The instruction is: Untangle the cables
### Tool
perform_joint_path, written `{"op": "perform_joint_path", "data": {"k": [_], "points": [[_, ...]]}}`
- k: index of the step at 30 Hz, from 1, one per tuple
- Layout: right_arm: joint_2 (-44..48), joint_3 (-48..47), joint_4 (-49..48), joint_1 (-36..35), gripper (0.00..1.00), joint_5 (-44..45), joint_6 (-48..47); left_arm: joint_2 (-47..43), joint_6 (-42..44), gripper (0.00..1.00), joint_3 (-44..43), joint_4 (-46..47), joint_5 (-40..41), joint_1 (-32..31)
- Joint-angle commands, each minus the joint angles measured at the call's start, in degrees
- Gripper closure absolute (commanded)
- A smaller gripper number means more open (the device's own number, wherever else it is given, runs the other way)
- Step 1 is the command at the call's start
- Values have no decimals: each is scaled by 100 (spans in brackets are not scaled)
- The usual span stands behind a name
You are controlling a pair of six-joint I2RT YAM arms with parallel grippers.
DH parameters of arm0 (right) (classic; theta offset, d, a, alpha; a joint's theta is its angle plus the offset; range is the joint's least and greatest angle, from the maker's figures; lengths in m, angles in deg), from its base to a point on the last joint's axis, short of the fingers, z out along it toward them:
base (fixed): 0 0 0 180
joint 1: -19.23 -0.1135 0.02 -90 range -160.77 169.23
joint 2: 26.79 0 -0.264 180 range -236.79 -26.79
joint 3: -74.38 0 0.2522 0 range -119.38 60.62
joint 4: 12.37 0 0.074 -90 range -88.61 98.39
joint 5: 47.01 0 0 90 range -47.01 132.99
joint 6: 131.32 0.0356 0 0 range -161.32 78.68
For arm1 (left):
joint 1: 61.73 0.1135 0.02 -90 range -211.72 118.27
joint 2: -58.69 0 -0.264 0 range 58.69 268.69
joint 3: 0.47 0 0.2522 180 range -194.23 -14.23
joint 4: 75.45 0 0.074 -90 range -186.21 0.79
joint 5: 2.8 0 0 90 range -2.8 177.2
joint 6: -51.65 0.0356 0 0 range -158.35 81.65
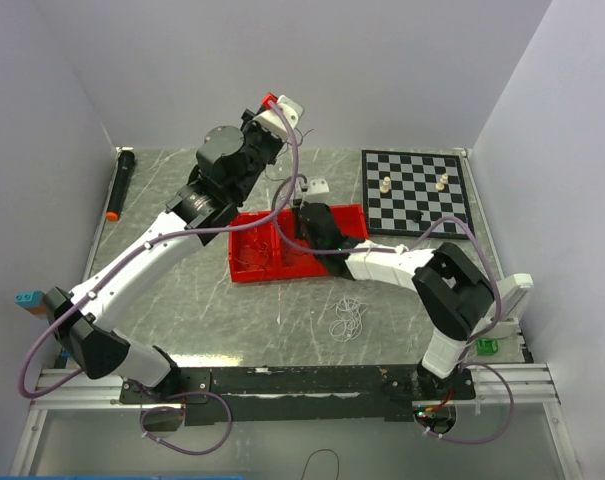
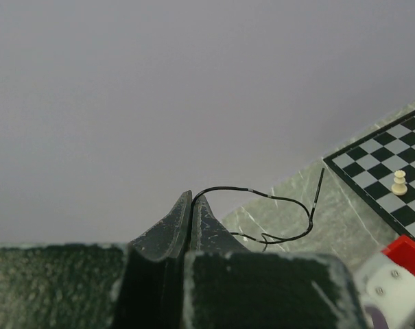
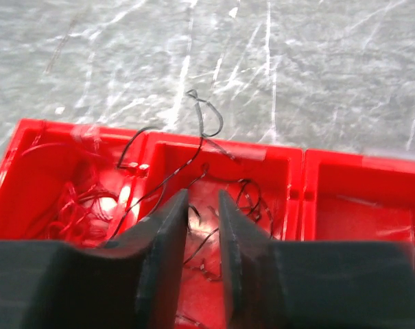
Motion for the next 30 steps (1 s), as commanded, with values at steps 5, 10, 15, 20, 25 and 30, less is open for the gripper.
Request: {"op": "perform_joint_path", "data": {"k": [5,10,15,20,25,30], "points": [[265,-56,423,113,34,-97,801,23,-965,99,-140,-459,68,175],[616,287,520,122,30,-361,1039,234,-1123,99,-307,-468,182,245],[1135,787,1038,122,34,-309,1688,480,-1124,99,-676,-363,174,271],[1855,1358,1330,122,43,-54,2120,1024,-1422,99,-1502,-652,-45,271],[2348,1641,1408,140,41,-71,2112,1218,-1528,99,-1548,-688,-134,157],[2577,1825,1453,166,35,-238,2138,1227,-1423,99,-1056,-530,-64,148]]}}
